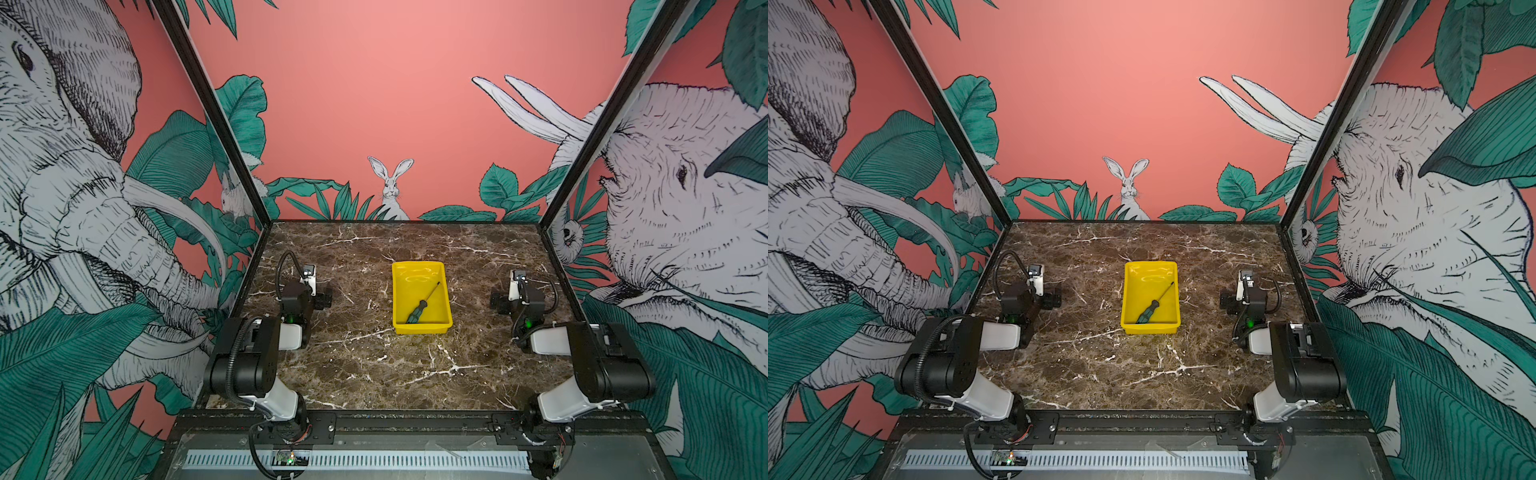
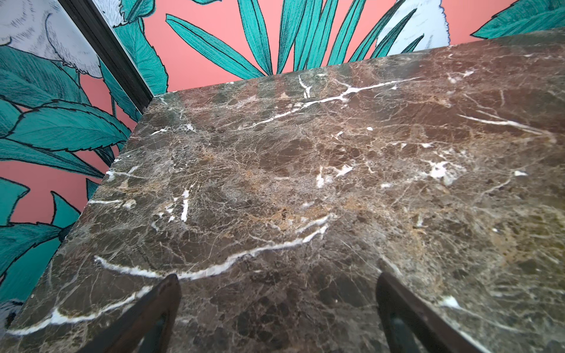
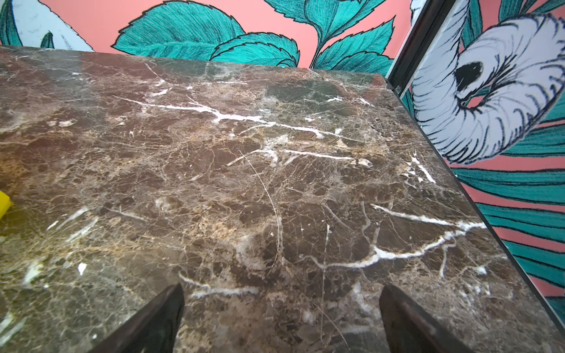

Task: Put the screwdriver in the bin
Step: Reset both arms

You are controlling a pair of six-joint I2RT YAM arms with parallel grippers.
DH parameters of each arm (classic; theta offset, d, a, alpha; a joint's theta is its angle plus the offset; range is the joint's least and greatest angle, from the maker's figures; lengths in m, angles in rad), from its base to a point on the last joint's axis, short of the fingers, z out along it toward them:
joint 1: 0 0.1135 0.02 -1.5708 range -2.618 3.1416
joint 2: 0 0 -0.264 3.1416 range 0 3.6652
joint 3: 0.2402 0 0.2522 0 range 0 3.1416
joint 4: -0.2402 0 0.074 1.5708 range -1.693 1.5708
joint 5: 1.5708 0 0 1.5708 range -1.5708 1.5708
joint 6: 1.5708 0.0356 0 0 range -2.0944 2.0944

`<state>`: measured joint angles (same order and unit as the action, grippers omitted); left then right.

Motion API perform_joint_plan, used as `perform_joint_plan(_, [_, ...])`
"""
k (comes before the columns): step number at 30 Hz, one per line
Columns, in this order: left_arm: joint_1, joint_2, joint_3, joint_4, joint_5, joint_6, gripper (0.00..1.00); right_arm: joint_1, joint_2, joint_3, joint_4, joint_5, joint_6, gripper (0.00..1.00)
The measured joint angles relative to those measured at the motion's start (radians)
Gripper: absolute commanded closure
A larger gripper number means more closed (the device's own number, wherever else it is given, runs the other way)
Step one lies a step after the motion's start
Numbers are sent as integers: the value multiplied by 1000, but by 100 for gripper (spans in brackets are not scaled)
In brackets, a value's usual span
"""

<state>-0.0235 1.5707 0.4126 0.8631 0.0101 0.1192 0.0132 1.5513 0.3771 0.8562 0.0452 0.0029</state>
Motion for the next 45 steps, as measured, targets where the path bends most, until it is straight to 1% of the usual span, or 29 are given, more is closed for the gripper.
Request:
perform_joint_plan(7, [0, 0, 0, 0, -3, -1, 0, 0, 0, -5, 21, -16, -6, 1])
perform_joint_plan(9, [0, 0, -3, 4, -4, -2, 0, 0, 0, -51, 114, -28, -11, 1])
perform_joint_plan(12, [0, -8, -30, 31, -10, -6, 0, 1, 15, -174, 289, -17, -7, 1])
perform_joint_plan(13, [0, -16, -42, 33, -14, -8, 0, 1, 22, -200, 303, -4, -6, 1])
perform_joint_plan(16, [0, -32, -45, 16, -21, -12, 0, 1, 30, -202, 314, 7, -3, 1])
perform_joint_plan(20, [-2, -30, 11, -29, -27, -13, 0, 1, 28, -162, 325, 11, -2, 1])
perform_joint_plan(23, [-2, -30, 23, -43, -37, -15, 0, 2, 18, -122, 290, 56, 14, 1])
perform_joint_plan(25, [-2, -30, 37, -82, -45, -18, 0, 2, 13, -111, 282, 87, 23, 1])
perform_joint_plan(30, [-3, -31, 76, -151, -37, -18, 0, 2, 12, -150, 318, 129, 39, 1])
perform_joint_plan(35, [-3, -31, 79, -163, -34, -17, 0, 2, 14, -180, 346, 154, 47, 1])
perform_joint_plan(38, [-3, -31, 79, -167, -34, -18, 0, 2, 14, -178, 347, 153, 46, 1])
perform_joint_plan(41, [-3, -31, 79, -167, -34, -18, 0, 11, 14, -159, 327, 123, 27, 1])
perform_joint_plan(45, [-3, -31, 79, -169, -33, -18, 0, 70, 13, -90, 251, 97, -33, 1])
